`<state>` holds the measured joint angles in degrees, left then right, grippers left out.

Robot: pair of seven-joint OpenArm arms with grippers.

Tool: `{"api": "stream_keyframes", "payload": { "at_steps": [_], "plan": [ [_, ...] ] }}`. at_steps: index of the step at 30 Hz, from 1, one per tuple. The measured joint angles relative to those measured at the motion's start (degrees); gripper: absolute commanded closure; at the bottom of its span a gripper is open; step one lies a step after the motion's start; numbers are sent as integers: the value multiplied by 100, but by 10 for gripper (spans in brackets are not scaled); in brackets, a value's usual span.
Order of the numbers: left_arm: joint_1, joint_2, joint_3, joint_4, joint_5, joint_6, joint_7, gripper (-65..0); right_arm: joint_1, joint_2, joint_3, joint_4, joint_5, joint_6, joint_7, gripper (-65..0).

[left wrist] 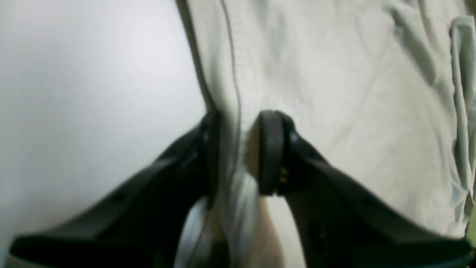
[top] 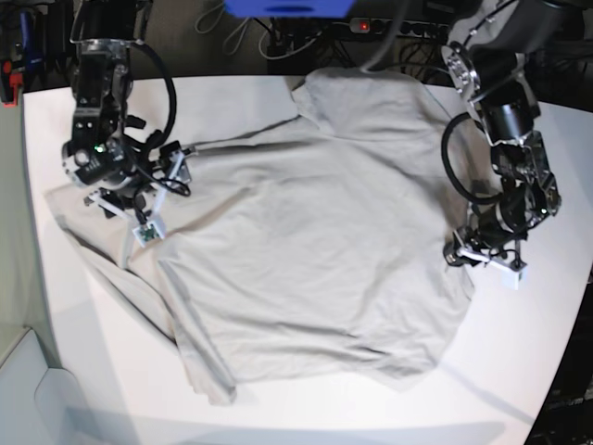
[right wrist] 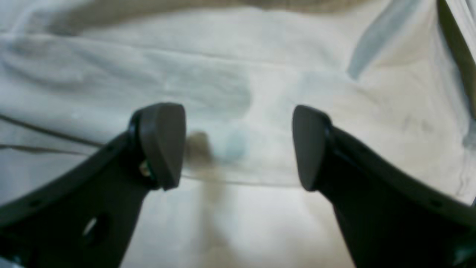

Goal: Layout the t-shirt on the table in an organized manner, then fold the t-shirt properly
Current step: 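Grasp the t-shirt's side edges with both grippers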

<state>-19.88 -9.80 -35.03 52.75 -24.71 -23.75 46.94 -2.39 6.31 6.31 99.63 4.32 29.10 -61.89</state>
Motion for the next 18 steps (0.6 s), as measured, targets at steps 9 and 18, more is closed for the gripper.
{"api": "stream_keyframes", "payload": {
  "at_steps": [9,18],
  "plan": [
    [-52,-87,24,291,4,2,85,0,-66,2,0,0,0,0,0,-455],
    [-341,-649,35,328,35,20,289,-2,-81,22,4,0,0,0,0,-455]
  ]
}}
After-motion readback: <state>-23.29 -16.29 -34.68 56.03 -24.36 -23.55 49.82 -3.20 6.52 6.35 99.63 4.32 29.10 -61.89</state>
